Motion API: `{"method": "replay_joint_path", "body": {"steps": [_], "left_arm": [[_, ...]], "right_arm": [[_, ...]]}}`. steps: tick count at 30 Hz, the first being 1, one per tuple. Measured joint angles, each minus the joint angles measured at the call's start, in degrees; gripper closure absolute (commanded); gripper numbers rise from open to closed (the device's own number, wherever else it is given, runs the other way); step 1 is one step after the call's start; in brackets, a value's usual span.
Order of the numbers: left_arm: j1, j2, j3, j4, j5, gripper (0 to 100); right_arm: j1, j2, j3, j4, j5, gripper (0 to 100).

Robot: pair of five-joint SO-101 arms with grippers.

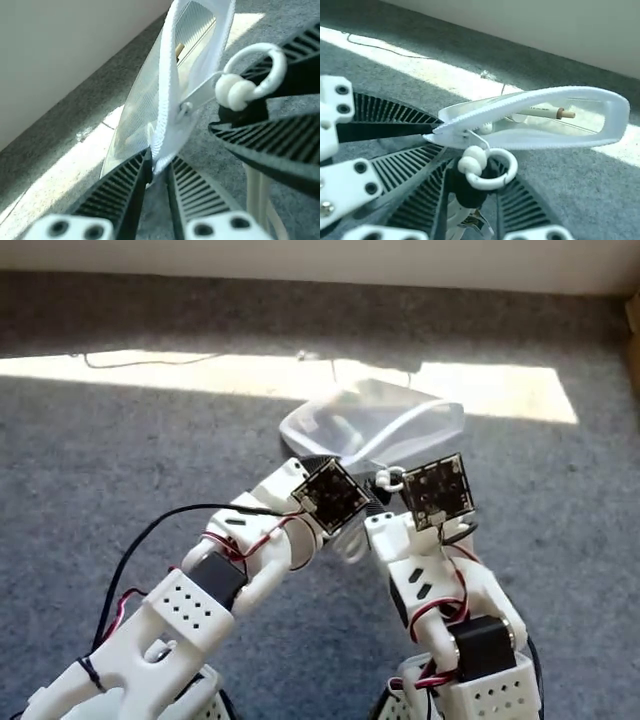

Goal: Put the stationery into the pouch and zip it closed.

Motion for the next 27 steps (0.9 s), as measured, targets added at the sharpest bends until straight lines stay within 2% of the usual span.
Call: {"method": "replay_joint_path", "body": {"steps": [10,21,27], "left_arm": [[0.1,-0.4,-0.2,1.2,-0.2,99],[-1.0,-1.4,-0.3,1.3,-0.2,100],[-1.3,-9.1,-0.3,7.4,-0.2,100]], "right_arm": [[5.4,0.1,0.1,-6.8,0.1,99.4],[9.5,0.2,0.2,-9.7,0.2,99.4],[12.0,0.2,0.2,-13.7,0.2,99.4]]}}
